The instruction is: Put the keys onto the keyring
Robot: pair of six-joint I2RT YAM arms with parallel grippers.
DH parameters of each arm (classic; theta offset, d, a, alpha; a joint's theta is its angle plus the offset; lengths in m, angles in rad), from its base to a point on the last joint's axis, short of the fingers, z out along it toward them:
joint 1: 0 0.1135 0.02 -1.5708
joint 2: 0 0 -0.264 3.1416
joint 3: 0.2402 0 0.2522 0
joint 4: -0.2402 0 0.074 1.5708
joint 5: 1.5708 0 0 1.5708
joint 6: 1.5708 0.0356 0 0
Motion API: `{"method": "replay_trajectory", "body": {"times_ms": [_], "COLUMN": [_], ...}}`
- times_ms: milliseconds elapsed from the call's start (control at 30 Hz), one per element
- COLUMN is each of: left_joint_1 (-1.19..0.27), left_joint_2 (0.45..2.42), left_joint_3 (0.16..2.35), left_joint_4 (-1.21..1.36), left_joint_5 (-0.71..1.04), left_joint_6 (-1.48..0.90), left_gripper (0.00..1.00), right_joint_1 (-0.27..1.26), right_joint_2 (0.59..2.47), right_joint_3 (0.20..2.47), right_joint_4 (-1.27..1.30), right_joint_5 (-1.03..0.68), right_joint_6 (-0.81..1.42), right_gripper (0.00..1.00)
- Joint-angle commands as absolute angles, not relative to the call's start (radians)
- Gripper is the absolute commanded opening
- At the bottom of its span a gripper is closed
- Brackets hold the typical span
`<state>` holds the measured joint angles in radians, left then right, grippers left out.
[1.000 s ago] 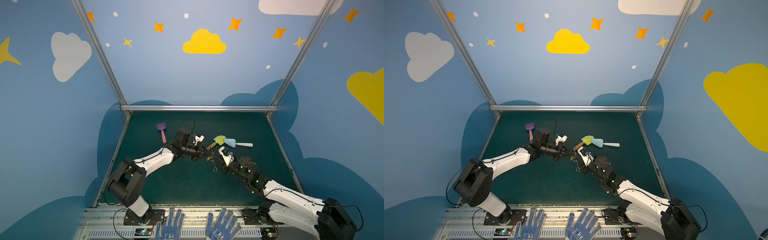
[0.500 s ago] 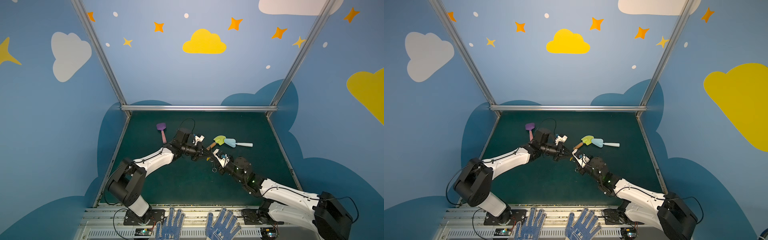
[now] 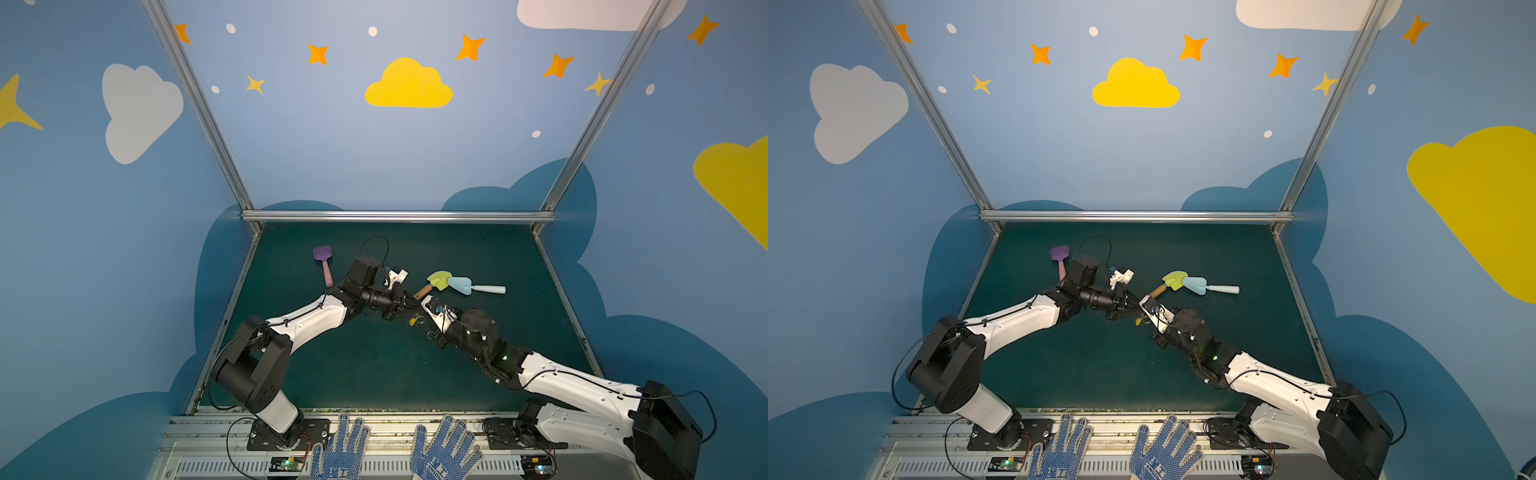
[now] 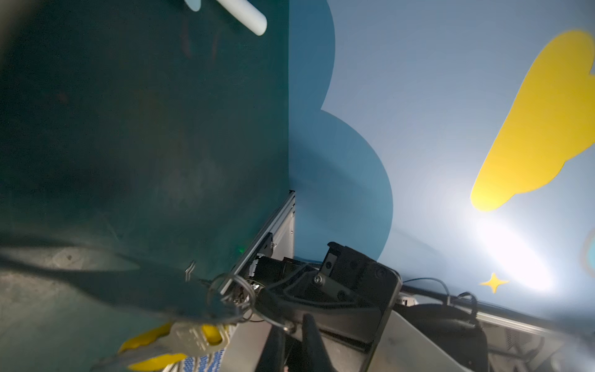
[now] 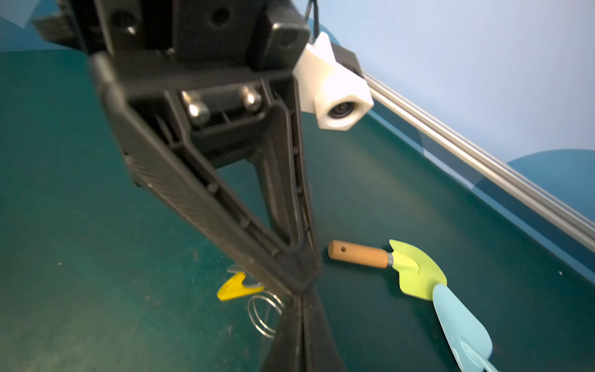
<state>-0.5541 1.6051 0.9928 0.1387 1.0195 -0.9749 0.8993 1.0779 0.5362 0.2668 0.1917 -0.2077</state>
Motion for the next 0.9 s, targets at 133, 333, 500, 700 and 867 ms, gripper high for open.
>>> {"method": "replay_trajectory", "body": {"times_ms": [133, 333, 500, 700, 867], "left_joint_1": [-0.523, -0.508, -0.508, -0.509, -0.513], "left_joint_2": [1.544, 1.509, 1.517, 1.556, 1.609], "left_joint_3": [0.963, 0.915, 0.908, 0.884, 0.892], "left_joint_4": [0.057, 0.023, 0.016, 0.115, 0.160], "left_joint_5": [0.910, 0.813, 0.778, 0.802, 0.863], "left_joint_6": [-0.895, -0.859, -0.842, -0.877, -0.921], "left_gripper": [0.42, 0.51, 0.64, 0.74, 0.75], "right_joint_1": [0.885, 0.829, 0.798, 0.793, 0.790], "right_joint_2": [1.056, 1.078, 1.093, 1.072, 1.074], "right_joint_3": [0.710, 0.789, 0.829, 0.812, 0.801], "right_joint_4": [-0.131, -0.292, -0.336, -0.305, -0.288], "right_joint_5": [0.123, -0.062, -0.178, -0.234, -0.219], "right_joint_6": [-0.011, 0.047, 0.053, 0.036, 0.022], "right_gripper": [0.00, 0.00, 0.00, 0.00, 0.00]}}
